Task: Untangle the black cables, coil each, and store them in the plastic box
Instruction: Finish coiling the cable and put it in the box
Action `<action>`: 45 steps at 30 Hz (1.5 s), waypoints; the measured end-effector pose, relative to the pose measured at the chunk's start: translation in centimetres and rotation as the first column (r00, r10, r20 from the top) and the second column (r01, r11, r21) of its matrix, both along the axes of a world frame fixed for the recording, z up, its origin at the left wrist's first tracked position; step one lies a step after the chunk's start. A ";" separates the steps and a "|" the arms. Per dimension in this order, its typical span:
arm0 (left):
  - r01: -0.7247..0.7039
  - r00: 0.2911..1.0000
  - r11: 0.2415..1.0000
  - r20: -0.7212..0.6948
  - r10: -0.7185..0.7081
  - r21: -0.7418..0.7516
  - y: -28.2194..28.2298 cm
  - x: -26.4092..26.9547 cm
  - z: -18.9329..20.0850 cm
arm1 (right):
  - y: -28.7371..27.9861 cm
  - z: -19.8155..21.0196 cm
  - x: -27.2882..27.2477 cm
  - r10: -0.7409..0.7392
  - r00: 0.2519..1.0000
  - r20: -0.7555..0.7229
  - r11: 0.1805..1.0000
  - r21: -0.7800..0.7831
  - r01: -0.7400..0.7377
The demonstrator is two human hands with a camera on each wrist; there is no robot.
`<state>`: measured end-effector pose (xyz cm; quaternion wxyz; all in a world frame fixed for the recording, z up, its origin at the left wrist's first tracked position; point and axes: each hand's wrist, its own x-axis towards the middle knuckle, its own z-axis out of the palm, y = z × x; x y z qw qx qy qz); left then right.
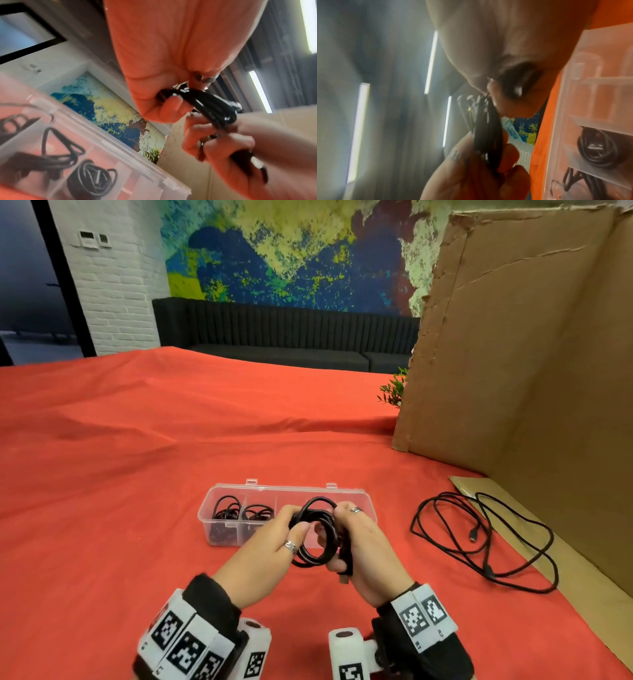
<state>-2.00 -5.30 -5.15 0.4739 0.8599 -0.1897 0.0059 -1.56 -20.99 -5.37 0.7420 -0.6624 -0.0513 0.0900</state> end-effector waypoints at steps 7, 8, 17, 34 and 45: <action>-0.019 0.996 0.962 -0.089 -0.006 -0.273 0.5 0.0 -0.4 | -1.3 -0.8 0.7 -0.004 0.984 0.178 0.982 -0.187 0.037; -0.023 0.996 0.959 -0.089 -0.002 -0.284 0.5 0.1 -0.5 | -1.5 -1.0 0.8 0.023 0.987 0.156 0.980 -0.199 0.009; 0.013 0.981 0.944 -0.177 -0.075 -0.328 -0.4 0.4 -1.8 | -1.0 -2.5 1.5 -0.083 0.992 0.094 0.996 -0.003 0.084; 0.049 0.977 0.970 -0.189 -0.095 -0.238 -0.7 0.5 -2.4 | -0.1 -3.4 1.6 -0.053 0.961 -0.270 0.955 0.267 0.128; -0.070 0.989 0.956 -0.144 0.030 -0.284 -0.9 0.4 -2.3 | -0.2 -1.9 0.8 0.068 0.996 -0.064 0.991 0.119 -0.060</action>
